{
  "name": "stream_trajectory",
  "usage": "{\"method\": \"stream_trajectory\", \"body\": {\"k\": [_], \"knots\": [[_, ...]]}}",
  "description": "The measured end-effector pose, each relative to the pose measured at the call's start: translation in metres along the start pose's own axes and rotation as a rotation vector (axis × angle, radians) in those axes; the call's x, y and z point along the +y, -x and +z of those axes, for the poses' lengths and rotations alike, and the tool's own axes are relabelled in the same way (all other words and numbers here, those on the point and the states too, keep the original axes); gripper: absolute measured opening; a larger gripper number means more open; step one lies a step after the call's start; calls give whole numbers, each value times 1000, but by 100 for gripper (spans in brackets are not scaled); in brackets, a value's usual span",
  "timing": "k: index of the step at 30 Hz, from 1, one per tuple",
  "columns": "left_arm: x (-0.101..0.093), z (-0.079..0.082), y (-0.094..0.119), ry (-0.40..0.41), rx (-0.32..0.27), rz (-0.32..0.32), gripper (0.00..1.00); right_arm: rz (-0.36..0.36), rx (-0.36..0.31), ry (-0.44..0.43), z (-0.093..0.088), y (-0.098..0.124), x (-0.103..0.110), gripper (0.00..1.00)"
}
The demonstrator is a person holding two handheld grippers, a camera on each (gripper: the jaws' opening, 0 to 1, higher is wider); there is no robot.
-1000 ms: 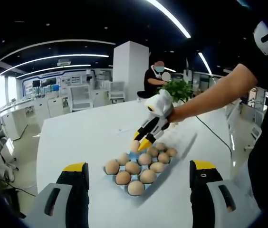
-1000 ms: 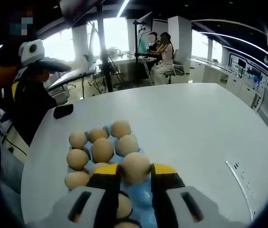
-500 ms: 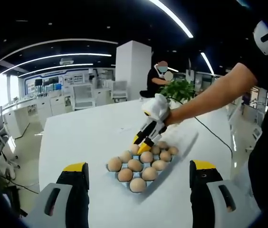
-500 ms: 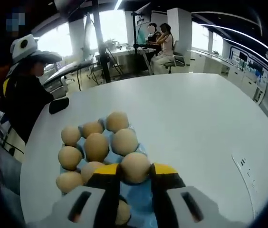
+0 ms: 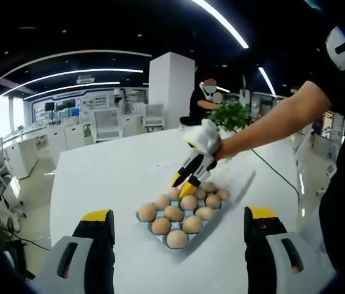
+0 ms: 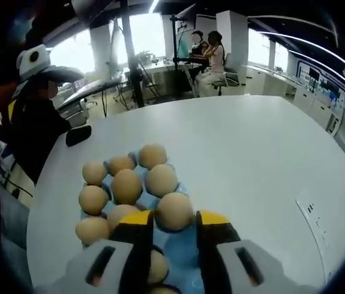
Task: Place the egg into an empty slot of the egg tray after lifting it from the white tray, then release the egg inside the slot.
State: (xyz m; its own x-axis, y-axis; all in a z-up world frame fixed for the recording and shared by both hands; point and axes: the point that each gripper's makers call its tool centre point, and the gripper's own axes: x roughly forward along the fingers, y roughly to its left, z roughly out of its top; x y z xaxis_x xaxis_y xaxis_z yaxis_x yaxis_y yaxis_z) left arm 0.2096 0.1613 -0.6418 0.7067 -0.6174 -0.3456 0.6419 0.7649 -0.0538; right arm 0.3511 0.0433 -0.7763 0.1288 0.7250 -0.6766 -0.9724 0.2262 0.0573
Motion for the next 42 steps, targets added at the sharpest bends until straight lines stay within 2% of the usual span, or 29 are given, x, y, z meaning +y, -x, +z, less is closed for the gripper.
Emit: {"method": "stream_trajectory", "body": {"k": [6, 14, 29, 32, 42], "knots": [[-2, 1, -3, -5, 0, -10, 90, -22, -27, -10, -4, 18, -1, 29], [-5, 3, -6, -14, 0, -23, 90, -68, -33, -38, -21, 43, -16, 29], [-14, 8, -20, -28, 4, -57, 90, -152, -26, -89, -61, 96, -41, 30], [-16, 10, -23, -31, 4, -64, 90, -178, -33, -108, -71, 112, -50, 30], [-20, 11, -30, -36, 10, -78, 90, -232, -28, -147, -101, 150, -61, 31]]}}
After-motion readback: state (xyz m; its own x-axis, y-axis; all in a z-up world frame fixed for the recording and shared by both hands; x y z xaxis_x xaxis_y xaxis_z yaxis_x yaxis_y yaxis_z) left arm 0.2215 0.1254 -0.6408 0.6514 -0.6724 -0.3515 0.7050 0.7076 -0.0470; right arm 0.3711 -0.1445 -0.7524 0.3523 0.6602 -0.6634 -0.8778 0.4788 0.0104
